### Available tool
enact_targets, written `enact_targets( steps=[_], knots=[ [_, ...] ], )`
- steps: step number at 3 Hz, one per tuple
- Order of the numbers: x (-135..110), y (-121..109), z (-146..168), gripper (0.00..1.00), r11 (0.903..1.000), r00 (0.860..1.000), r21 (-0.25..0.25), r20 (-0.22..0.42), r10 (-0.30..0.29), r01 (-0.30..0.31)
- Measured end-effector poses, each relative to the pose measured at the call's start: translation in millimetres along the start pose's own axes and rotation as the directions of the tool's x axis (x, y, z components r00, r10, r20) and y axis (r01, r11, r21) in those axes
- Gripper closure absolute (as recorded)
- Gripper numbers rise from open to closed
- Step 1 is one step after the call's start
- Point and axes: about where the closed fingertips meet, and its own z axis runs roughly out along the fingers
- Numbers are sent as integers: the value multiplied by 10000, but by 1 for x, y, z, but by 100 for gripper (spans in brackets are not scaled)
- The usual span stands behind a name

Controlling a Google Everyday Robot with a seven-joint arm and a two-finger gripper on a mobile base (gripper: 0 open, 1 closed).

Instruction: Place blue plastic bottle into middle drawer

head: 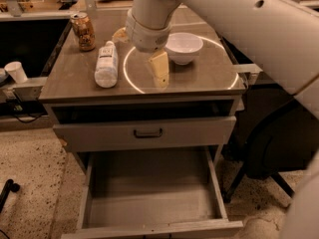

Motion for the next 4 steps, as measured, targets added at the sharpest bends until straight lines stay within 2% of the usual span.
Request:
enact_targets(
  steps=[1,2,3,4],
  knots=[
    [4,-12,5,0,9978,9981,-263,-13,-609,609],
    [7,-37,23,0,9765,9796,-784,234,-1996,2008],
    [9,-68,39,0,9253,9298,-961,674,-3617,3669],
    [4,-95,51,0,8483,8486,-605,1029,-5189,5261]
  ],
)
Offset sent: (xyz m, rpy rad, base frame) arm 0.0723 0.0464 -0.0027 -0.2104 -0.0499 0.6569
